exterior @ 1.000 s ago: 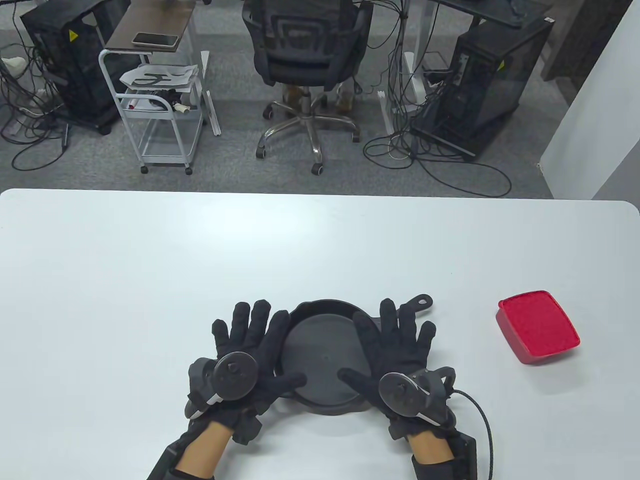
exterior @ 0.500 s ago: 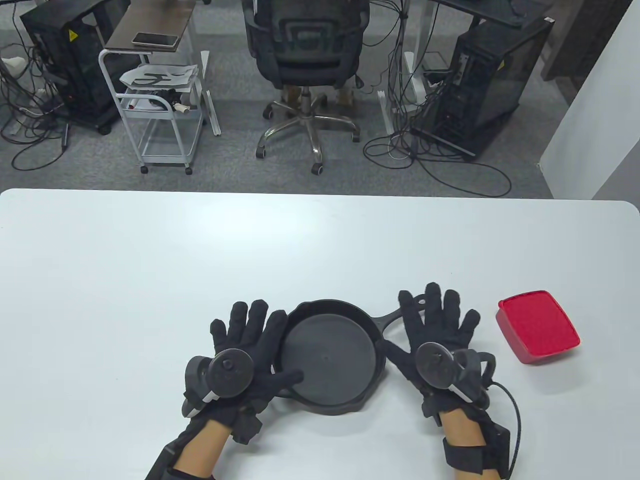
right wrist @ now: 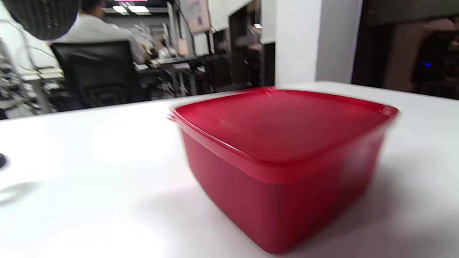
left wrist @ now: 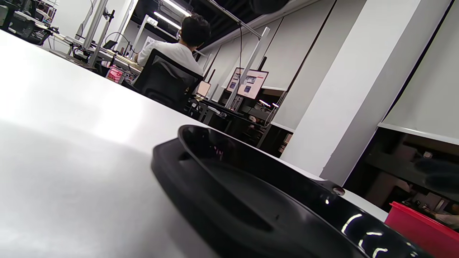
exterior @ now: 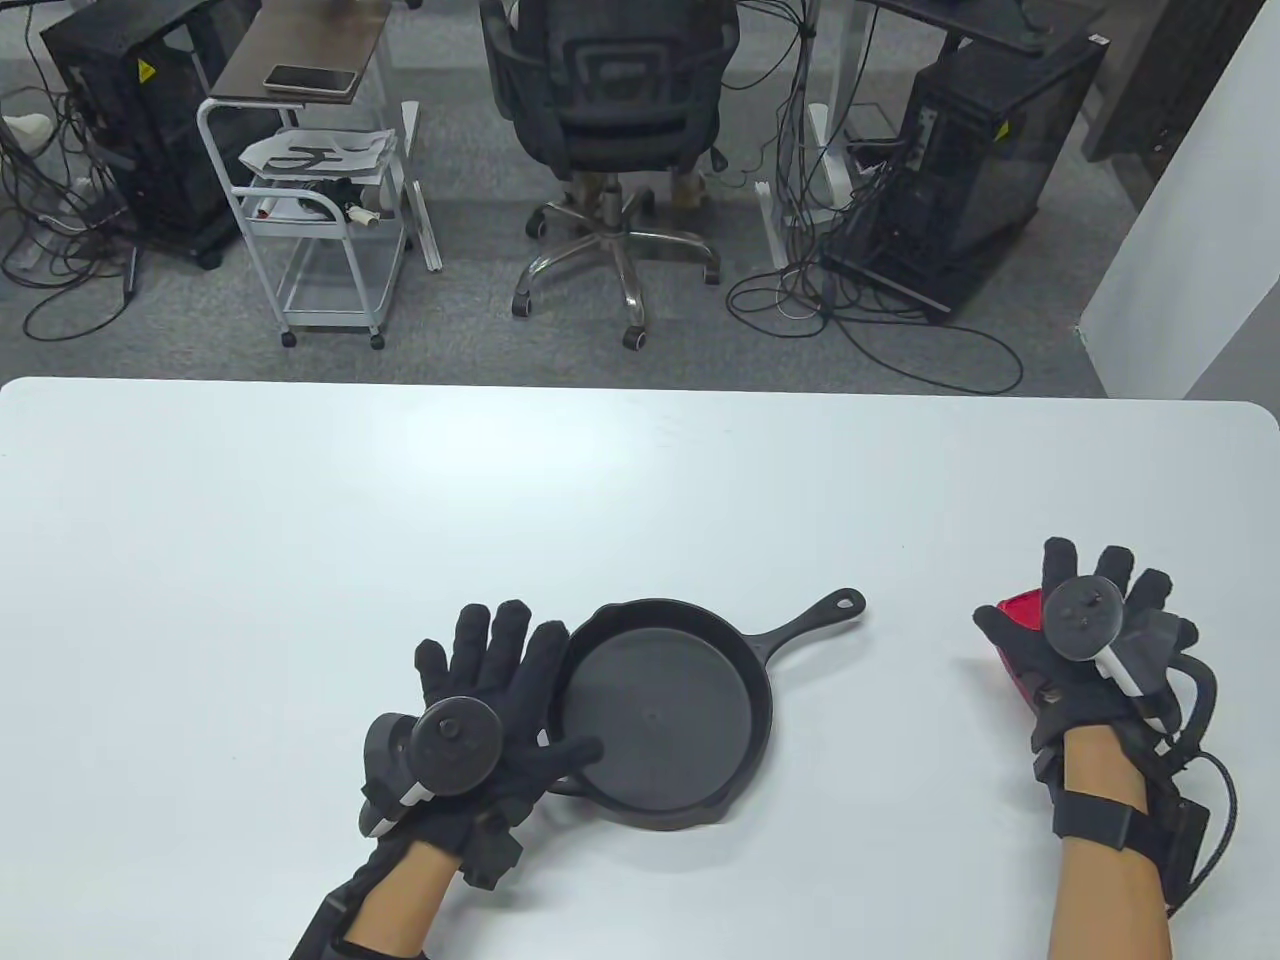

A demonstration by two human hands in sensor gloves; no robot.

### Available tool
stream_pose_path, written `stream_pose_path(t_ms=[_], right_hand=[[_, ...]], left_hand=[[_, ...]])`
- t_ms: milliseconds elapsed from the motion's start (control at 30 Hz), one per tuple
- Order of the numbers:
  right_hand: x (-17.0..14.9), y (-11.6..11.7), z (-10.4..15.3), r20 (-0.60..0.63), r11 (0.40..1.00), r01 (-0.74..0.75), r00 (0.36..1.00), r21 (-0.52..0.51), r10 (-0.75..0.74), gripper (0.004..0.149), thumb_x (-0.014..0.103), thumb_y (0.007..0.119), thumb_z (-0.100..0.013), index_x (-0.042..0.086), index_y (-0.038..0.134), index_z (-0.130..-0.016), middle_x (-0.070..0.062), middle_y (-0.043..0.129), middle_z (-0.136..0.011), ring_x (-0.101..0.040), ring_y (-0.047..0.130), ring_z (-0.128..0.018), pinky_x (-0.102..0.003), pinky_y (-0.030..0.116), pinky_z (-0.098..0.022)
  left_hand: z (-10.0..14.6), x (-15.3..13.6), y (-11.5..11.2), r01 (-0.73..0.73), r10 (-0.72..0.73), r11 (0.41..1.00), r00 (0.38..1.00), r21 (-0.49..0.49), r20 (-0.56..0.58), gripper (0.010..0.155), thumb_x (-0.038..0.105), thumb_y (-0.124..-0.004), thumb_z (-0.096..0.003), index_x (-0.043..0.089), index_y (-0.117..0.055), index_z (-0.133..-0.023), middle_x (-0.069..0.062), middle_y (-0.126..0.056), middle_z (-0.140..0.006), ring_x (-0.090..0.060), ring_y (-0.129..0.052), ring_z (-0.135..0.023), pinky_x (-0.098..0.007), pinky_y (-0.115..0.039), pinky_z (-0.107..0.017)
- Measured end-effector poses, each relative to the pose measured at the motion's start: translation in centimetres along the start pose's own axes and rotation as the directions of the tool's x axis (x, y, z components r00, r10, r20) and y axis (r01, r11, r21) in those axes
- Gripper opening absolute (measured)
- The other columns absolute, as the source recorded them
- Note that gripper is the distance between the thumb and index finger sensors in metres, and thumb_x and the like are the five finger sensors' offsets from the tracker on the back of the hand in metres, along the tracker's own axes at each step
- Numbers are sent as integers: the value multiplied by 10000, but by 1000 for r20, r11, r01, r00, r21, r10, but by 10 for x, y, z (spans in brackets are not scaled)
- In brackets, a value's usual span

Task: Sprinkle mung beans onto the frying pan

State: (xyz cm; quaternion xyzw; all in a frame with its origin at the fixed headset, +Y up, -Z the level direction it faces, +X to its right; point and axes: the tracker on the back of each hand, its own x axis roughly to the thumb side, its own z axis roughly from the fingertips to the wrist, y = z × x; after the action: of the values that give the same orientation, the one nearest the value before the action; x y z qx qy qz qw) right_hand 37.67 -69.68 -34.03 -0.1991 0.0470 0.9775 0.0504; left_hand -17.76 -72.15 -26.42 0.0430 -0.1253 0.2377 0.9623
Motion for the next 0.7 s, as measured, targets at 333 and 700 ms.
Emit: stream_pose_path(t_ms=[333,700], right_hand=[[-34,47,-20,-137,970,-4,990,244,38,1034,750,778,-483,360,75,-1133,-271,17,-1223,-615,207,-1080,-747,506,-692],[-31,42,-12,-25,991,-74,997,110,78,987,785,823,-415,407,277,-1144,-334,270,-1212,-620,499,-1010,-611,680,-648]], left_hand=[[-1,-2,0,-5,5,1000,1000,-7,-16,1085,971,-544,-283,381,-391,-1181,50,-203,-1267,-226,-67,-1161,-648,-80,-755],[-2,-2,0,8,-8,1000,1000,-16,-26,1081,969,-548,-282,385,-398,-1180,54,-205,-1269,-226,-71,-1163,-648,-76,-755]])
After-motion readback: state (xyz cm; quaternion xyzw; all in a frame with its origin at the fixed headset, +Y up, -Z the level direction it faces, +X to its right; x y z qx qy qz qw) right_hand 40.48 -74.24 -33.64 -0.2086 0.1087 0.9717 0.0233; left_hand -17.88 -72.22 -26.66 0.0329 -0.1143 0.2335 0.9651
